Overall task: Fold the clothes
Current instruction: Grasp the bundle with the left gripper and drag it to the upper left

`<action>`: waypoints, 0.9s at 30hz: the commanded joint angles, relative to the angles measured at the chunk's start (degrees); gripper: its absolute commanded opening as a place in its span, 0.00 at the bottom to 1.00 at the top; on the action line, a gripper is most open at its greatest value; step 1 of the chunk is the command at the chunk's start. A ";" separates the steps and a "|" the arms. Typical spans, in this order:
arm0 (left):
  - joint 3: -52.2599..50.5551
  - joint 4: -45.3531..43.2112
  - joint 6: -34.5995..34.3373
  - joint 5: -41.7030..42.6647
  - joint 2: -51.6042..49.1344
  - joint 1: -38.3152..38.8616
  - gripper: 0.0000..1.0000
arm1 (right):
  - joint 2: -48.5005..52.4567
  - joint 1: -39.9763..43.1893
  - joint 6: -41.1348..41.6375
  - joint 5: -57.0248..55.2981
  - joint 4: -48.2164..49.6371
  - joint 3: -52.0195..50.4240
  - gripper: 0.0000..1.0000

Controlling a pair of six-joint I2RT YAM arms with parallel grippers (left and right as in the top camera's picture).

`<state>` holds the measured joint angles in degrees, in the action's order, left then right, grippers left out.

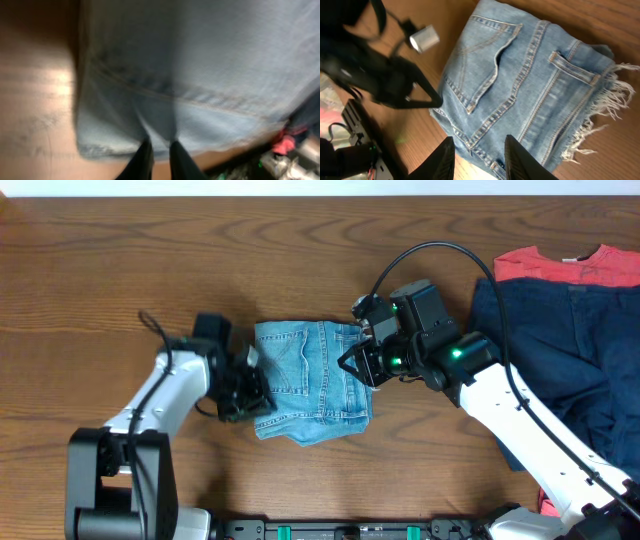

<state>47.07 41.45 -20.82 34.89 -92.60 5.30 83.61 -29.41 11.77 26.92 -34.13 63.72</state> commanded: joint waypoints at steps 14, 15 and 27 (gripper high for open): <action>-2.97 -34.69 -11.98 -7.23 -1.29 -9.77 0.15 | -0.04 0.37 2.54 -4.52 0.98 0.13 0.32; -1.44 -33.66 -10.29 -4.98 -1.25 -10.32 0.17 | -0.02 0.37 3.02 -5.88 1.62 0.13 0.32; 3.61 -5.35 -4.26 12.81 1.73 -10.95 0.84 | 11.65 2.23 8.52 -13.57 15.96 0.11 0.33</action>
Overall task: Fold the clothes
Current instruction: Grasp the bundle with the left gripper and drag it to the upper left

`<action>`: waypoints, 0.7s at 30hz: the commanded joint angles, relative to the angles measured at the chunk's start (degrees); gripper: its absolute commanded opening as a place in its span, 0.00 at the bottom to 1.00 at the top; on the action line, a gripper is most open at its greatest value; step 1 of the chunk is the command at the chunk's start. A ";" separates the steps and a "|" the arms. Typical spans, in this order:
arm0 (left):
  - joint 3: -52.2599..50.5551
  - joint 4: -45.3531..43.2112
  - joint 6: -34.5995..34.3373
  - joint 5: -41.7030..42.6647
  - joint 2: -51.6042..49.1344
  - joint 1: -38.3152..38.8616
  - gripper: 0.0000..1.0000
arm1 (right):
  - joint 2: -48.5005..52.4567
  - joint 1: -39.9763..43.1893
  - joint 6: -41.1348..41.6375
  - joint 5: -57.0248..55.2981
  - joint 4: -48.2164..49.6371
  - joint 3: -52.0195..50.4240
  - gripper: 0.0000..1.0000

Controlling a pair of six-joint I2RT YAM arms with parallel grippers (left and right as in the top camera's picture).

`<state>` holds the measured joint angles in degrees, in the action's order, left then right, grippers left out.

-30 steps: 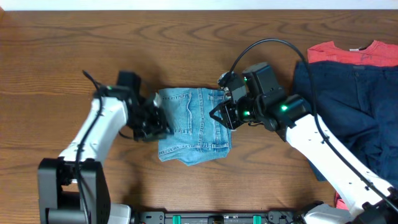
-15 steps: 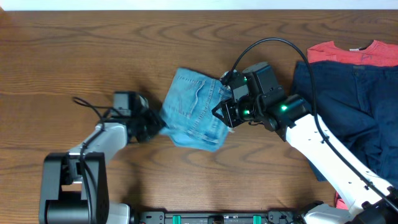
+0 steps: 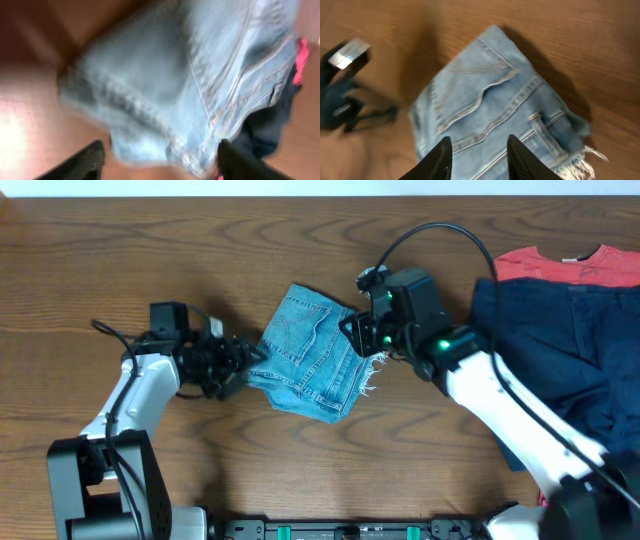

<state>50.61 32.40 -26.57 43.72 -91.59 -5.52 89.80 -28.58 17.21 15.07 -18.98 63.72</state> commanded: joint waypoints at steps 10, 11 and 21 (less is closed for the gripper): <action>-11.13 -0.57 -5.03 2.12 0.63 -0.13 0.98 | 19.10 4.94 4.61 6.32 1.62 0.13 0.27; -12.66 -3.10 -7.17 2.12 0.63 0.00 0.98 | 19.34 4.94 4.63 6.40 1.51 0.11 0.27; -24.90 -36.44 -28.15 -0.55 0.61 11.13 0.98 | 19.56 4.90 4.61 6.34 0.50 0.11 0.27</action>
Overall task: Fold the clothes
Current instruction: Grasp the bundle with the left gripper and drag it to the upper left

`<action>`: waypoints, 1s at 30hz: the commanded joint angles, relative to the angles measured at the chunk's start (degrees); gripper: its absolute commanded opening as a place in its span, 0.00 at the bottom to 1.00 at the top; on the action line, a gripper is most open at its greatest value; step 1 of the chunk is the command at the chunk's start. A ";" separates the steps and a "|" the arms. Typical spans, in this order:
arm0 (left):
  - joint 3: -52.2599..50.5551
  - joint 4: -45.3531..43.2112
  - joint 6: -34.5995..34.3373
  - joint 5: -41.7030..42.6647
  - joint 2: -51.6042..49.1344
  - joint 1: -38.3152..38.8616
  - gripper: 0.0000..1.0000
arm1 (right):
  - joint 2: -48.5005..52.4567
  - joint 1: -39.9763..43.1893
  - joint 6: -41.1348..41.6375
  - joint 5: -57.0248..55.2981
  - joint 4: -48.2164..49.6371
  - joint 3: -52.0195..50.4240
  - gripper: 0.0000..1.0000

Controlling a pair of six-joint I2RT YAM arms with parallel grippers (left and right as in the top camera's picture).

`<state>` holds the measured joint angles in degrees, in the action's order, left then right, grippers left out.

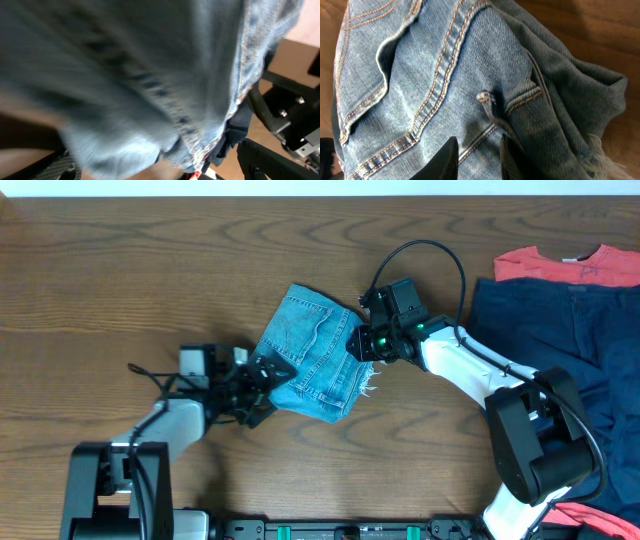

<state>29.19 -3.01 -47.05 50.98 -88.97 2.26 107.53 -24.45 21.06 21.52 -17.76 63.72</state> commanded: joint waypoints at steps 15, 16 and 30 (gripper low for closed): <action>-3.28 -16.44 -17.77 -25.16 -2.01 10.32 0.67 | 1.84 0.76 0.76 -0.11 -1.11 0.11 0.26; -3.23 -17.20 -17.79 -25.16 -2.01 10.29 0.61 | 1.84 0.76 0.76 -0.09 -1.16 0.11 0.25; -2.73 -10.49 4.72 -18.27 -1.75 9.88 0.06 | -0.46 0.83 0.70 -0.04 -3.39 0.13 0.19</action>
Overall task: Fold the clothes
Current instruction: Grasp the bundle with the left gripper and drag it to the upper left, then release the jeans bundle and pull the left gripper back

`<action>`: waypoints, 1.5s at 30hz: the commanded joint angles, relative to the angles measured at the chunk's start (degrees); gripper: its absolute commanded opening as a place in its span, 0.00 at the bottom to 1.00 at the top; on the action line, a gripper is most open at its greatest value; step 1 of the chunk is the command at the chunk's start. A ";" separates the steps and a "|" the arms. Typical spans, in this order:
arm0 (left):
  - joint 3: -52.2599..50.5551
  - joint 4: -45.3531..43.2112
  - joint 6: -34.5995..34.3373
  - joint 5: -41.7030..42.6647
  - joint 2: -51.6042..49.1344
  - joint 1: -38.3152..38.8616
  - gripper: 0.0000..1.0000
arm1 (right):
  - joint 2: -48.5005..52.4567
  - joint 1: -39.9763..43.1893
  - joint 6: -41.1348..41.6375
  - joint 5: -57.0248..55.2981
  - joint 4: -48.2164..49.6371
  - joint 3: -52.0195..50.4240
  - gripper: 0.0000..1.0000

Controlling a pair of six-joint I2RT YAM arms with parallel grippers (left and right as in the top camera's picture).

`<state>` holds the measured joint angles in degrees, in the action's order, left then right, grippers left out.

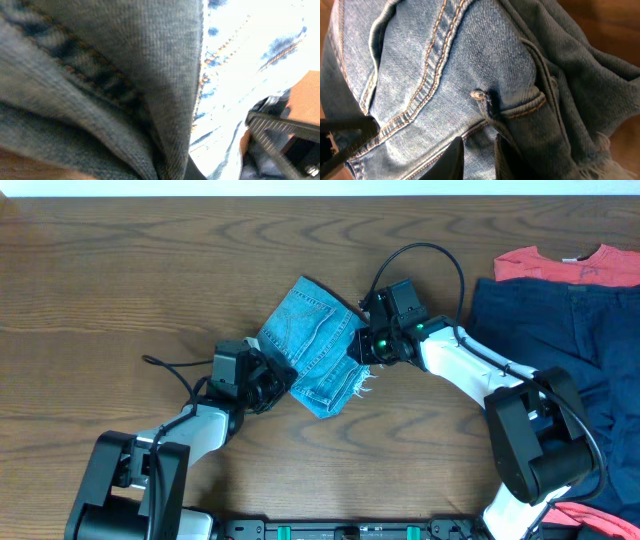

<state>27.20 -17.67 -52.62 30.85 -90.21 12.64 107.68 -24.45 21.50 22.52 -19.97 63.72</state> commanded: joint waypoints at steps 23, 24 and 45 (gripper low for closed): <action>20.17 9.07 13.14 16.26 5.03 -34.71 0.06 | -24.85 1.14 -0.76 -1.36 -5.18 0.13 0.22; 20.17 9.09 14.16 16.00 3.72 -36.02 0.06 | -24.85 1.14 -0.76 -1.44 -5.35 0.13 0.22; 20.17 12.96 18.14 19.85 -10.05 -51.47 0.81 | -24.85 1.14 -0.94 -2.82 -8.35 0.13 0.22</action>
<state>46.44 -5.69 -35.51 46.26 -101.47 -38.79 83.59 -23.57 21.34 20.64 -28.18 63.59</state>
